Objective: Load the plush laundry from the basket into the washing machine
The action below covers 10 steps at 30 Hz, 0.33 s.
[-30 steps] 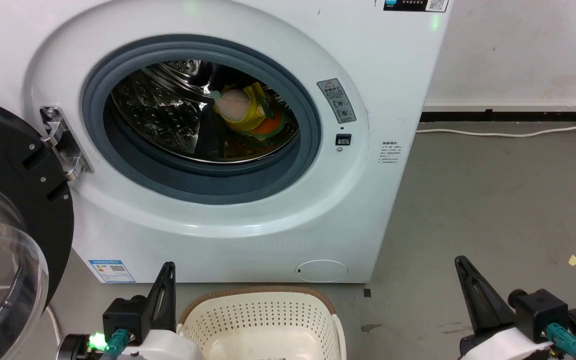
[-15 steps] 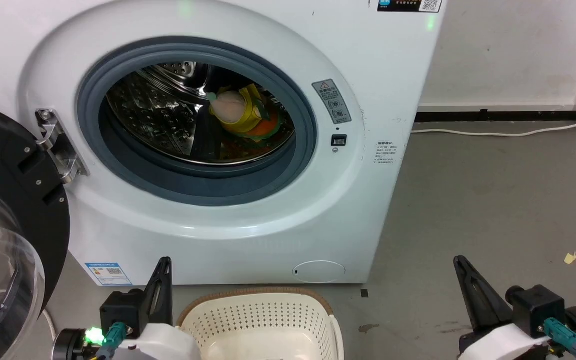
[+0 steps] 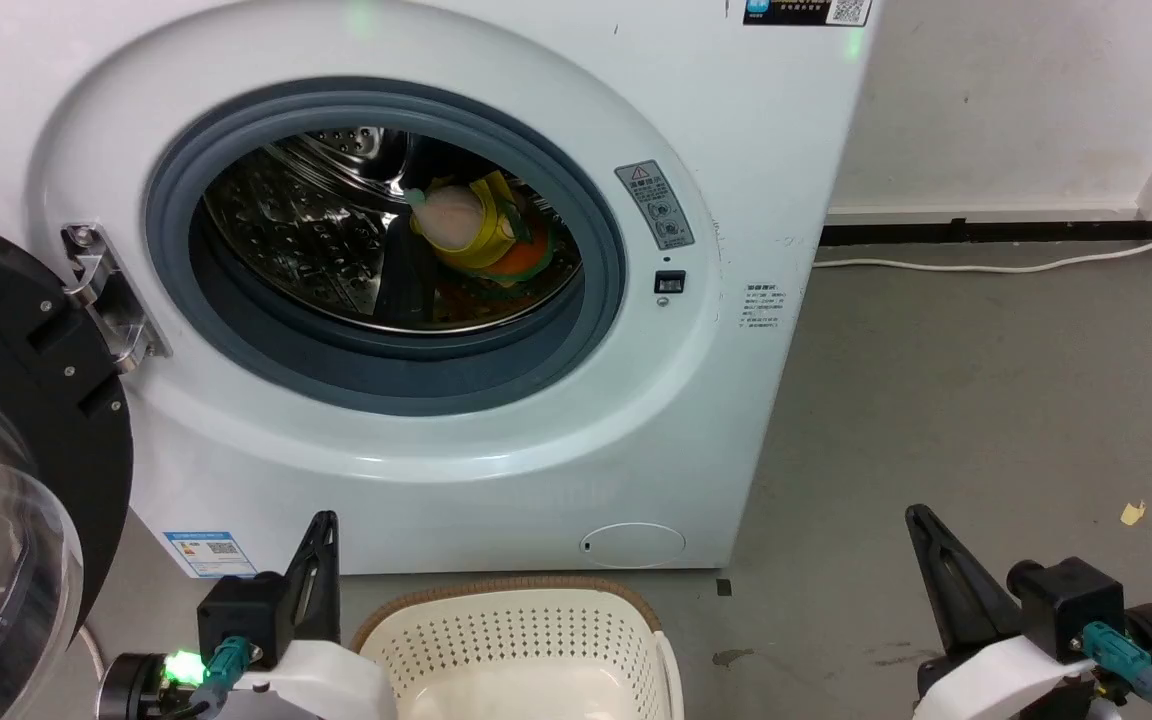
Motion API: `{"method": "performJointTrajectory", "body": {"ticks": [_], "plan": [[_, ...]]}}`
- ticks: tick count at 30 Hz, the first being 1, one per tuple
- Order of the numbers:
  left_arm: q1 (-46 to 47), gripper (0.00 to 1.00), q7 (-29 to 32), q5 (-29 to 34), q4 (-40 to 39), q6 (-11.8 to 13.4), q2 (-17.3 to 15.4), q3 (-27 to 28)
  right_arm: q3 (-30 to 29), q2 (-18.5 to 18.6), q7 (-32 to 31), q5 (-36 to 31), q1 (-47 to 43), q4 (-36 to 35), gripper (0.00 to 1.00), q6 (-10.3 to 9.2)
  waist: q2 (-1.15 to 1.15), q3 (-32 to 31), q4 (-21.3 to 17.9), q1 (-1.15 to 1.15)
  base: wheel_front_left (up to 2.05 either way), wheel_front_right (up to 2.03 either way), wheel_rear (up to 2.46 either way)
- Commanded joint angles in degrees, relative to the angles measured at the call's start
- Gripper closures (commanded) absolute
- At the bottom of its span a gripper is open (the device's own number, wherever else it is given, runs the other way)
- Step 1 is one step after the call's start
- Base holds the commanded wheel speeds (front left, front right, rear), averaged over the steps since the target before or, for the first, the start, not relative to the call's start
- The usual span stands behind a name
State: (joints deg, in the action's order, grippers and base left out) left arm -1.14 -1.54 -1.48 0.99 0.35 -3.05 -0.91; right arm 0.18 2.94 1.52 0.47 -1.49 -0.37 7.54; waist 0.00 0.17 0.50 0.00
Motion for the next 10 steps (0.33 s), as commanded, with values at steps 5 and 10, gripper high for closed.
{"method": "performJointTrajectory", "body": {"ticks": [5, 10], "plan": [[1.0, 1.0, 0.8, 1.1, -0.7, -0.3, 0.1, 0.6, -0.2, -0.1, -0.8, -0.4, 1.2, 0.3, 1.0, -0.05, 0.0, -0.1, -0.2, 0.0, 0.0, 0.0, 0.0], [1.1, 1.0, 1.4, 1.4, -0.9, -0.3, 0.2, 0.9, -0.2, -0.1, -1.4, -0.5, 1.4, 0.4, 1.0, -0.05, 0.0, -0.2, -0.5, 0.0, 0.0, 0.0, 0.0]]}}
